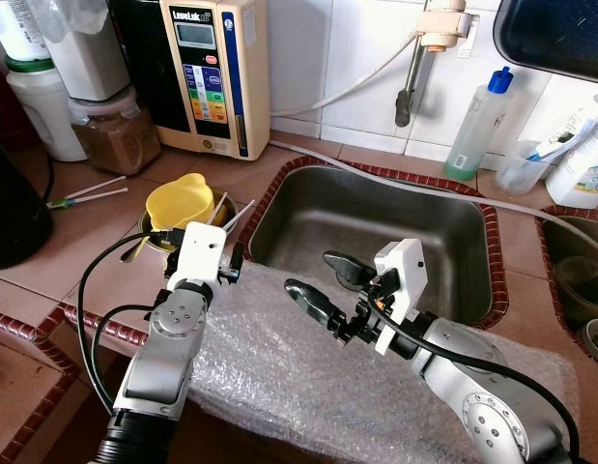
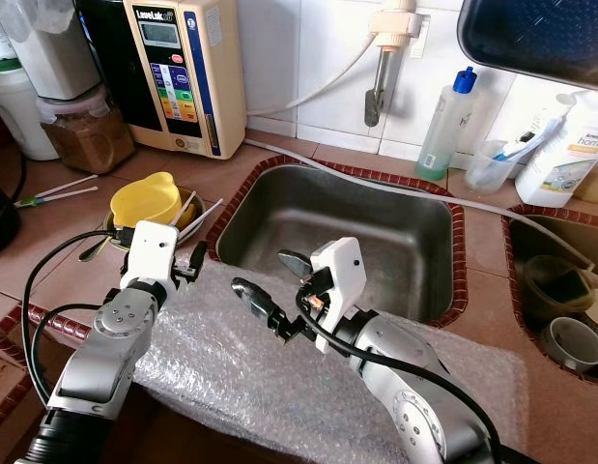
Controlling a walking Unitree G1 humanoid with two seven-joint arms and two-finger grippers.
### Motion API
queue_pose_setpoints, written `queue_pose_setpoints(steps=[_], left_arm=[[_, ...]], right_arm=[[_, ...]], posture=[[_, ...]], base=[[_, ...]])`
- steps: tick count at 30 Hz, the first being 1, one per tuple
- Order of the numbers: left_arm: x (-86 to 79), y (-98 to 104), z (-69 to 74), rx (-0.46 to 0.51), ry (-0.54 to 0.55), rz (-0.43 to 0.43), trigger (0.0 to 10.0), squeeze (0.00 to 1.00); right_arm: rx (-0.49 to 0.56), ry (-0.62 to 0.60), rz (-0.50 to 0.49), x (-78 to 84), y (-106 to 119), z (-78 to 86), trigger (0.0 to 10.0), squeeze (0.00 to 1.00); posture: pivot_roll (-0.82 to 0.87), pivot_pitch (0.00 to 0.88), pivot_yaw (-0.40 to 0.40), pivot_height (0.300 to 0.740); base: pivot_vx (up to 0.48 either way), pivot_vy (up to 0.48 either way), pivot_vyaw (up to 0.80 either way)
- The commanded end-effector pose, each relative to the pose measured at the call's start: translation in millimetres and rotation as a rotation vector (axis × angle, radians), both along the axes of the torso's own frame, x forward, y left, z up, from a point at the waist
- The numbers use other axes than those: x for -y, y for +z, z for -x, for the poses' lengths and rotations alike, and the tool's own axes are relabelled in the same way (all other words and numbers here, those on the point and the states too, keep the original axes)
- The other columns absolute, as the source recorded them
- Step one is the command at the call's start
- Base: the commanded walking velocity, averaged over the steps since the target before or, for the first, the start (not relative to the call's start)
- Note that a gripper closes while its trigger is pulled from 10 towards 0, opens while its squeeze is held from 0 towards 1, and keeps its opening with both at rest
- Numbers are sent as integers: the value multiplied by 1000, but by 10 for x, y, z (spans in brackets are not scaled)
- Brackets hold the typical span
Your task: Kitchen organization
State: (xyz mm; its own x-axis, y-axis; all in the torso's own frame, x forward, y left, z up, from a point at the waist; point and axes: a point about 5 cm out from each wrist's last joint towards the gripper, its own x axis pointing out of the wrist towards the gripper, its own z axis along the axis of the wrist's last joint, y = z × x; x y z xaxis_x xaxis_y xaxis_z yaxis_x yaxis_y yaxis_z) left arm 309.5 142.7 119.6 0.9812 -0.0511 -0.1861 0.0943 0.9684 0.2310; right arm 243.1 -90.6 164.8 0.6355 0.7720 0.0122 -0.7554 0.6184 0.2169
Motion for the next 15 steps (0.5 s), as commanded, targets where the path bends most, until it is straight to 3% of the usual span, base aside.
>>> queue_pose_setpoints(steps=[1, 2, 3, 4, 5, 6, 7, 8, 9, 10, 11, 15], left_arm=[[7, -33, 2, -22, -4, 4, 10000, 0], [5, -35, 3, -23, -2, 7, 8588, 0], [3, -36, 4, -24, 0, 10, 8588, 0], [1, -38, 4, -25, 0, 10, 6392, 0], [-10, -43, 6, -27, 3, 8, 5569, 0], [-21, -49, 8, -30, 6, 7, 4000, 0], [-21, -49, 8, -30, 6, 7, 4000, 0], [-27, -54, 8, -32, 9, 9, 3059, 0], [-28, -55, 8, -33, 9, 10, 3059, 0], [-31, -54, 7, -34, 12, 8, 1922, 0], [-34, -54, 6, -34, 14, 8, 78, 0], [-45, -50, 1, -35, 22, 6, 0, 0]], right_arm=[[16, -2, 4, -5, 37, 17, 10000, 0], [15, -2, 5, -5, 34, 18, 10000, 0], [14, -2, 5, -5, 32, 19, 10000, 0], [14, -1, 5, -5, 31, 19, 10000, 0], [13, -1, 4, -5, 29, 19, 10000, 0], [12, 0, 4, -5, 28, 20, 10000, 0], [12, 0, 4, -5, 28, 20, 10000, 0], [12, 0, 3, -5, 26, 22, 10000, 0], [12, -1, 3, -5, 26, 23, 10000, 0], [11, -1, 3, -4, 26, 23, 10000, 0], [11, -1, 3, -3, 26, 23, 10000, 0], [11, 0, 3, -2, 27, 22, 10000, 0]], posture=[[-65, 35, 16, 740], [-65, 35, 16, 740], [-64, 35, 16, 740], [-63, 35, 17, 740], [-64, 35, 17, 740], [-63, 36, 17, 740], [-63, 36, 17, 740], [-64, 35, 17, 740], [-64, 35, 17, 740], [-63, 35, 17, 740], [-63, 35, 17, 740], [-63, 35, 18, 740]], base=[[0, 0, 0], [0, 0, 0], [0, 0, 0], [0, 0, 0], [0, 0, 0], [0, 0, 0], [0, 0, 0], [0, 0, 0], [0, 0, 0], [0, 0, 0], [0, 0, 0], [0, 0, 0]])
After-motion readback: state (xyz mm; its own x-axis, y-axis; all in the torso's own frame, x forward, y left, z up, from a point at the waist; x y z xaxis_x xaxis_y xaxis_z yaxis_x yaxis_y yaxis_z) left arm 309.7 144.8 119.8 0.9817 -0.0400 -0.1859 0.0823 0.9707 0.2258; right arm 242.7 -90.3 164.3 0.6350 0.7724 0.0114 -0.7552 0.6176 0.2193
